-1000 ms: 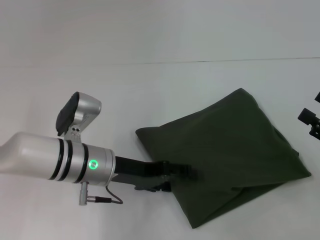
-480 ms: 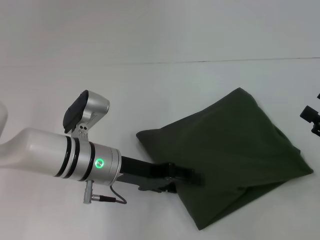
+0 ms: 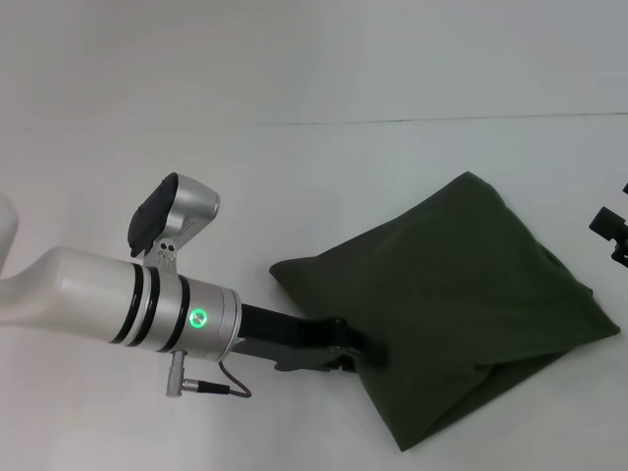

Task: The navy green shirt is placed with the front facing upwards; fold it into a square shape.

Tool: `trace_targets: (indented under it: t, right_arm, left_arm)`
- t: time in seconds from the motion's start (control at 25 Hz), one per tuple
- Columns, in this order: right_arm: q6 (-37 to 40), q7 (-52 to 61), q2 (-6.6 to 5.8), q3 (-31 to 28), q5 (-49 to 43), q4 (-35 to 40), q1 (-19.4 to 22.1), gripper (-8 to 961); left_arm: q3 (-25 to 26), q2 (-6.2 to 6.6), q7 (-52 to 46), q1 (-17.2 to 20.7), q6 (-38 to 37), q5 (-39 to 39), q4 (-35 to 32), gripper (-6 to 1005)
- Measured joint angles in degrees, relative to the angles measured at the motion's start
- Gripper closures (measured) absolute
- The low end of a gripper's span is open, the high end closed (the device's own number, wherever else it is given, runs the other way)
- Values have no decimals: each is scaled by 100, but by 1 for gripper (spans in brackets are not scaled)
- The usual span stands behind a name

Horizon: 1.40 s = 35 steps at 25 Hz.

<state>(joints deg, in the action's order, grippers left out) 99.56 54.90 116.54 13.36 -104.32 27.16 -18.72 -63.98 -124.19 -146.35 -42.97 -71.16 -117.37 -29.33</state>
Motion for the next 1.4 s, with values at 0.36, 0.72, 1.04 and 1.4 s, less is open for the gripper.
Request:
trace_targets:
  t: [0.36, 0.72, 1.04, 1.4]
  right_arm:
    - [1, -1, 6, 0, 0, 0, -20, 219]
    - [-50, 0, 51, 0, -1, 0, -60, 218]
    - [-234, 14, 118, 49, -21, -48, -177, 218]
    - [-512, 7, 290, 195, -45, -78, -394, 219]
  left_arm:
    - [-55, -9, 81, -47, -8, 28, 8, 776]
    - [105, 38, 431, 136, -113, 39, -122, 872]
    - [699, 202, 735, 644, -347, 1, -541, 906]
    - [1767, 410, 1196, 773, -406, -563, -581, 917]
